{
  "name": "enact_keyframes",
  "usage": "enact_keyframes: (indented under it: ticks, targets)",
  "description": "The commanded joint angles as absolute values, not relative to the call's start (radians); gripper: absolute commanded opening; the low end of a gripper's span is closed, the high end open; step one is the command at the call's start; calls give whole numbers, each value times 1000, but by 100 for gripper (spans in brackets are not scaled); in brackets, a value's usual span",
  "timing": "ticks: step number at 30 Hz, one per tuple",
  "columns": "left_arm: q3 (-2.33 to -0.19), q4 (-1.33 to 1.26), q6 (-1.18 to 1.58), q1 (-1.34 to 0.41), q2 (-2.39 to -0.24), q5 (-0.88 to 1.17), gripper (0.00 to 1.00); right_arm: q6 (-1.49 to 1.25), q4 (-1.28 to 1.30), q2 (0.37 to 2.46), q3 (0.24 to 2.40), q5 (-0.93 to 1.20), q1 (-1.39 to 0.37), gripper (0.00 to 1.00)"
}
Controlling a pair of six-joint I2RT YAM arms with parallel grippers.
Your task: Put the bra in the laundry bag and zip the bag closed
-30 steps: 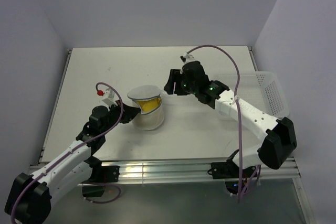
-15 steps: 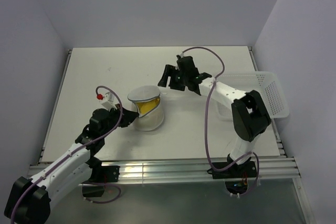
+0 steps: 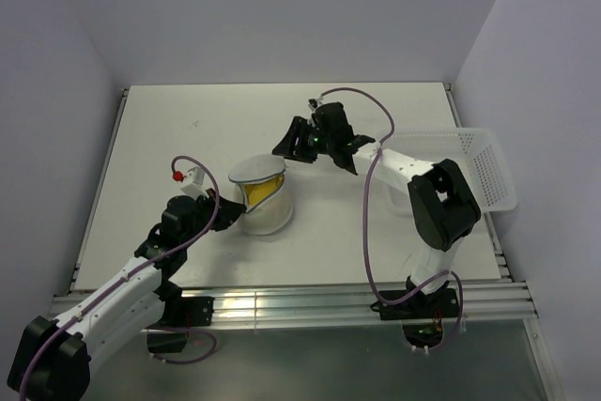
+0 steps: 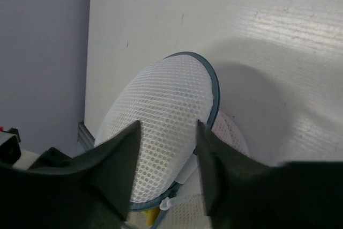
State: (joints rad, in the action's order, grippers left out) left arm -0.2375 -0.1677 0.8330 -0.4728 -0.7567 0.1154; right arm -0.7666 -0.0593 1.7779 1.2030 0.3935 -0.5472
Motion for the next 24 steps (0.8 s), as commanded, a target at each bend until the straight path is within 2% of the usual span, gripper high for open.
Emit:
enact_keyframes:
  ticks: [1,4,6,8,9,12,13,15,16,19,22,24]
  targets:
    - [-248,-186,822,-476,-768,100,0,-744,-77,1753,1193,353,-554,66]
    - [-252,-183,824,-476,-773,97,0,-709,-35,1733,1184,278,-554,83]
    - [-252,-180,824,-476,-764,97,0,-703,-22,1752,1192,288,-554,84]
    - [-252,-176,824,-474,-756,91,0,-716,-26,1778,1203,340,-555,79]
    - [-252,-173,827,-476,-755,89,0,-727,-32,1785,1207,360,-558,71]
    - [-252,-178,827,-474,-759,87,0,-779,-87,1787,1197,446,-560,61]
    - [-253,-184,828,-476,-764,89,0,-790,-109,1779,1178,459,-560,49]
    - [-258,-190,827,-476,-770,89,0,-819,-170,1744,1154,463,-558,35]
    - [-262,-196,825,-476,-776,90,0,-818,-178,1729,1134,456,-560,23]
    - [-273,-202,828,-474,-785,90,0,-811,-230,1663,1070,431,-560,7]
    - [-301,-221,841,-474,-811,104,0,-815,-297,1594,988,436,-560,0]
    - [-333,-242,850,-474,-828,103,0,-810,-325,1536,928,427,-563,0]
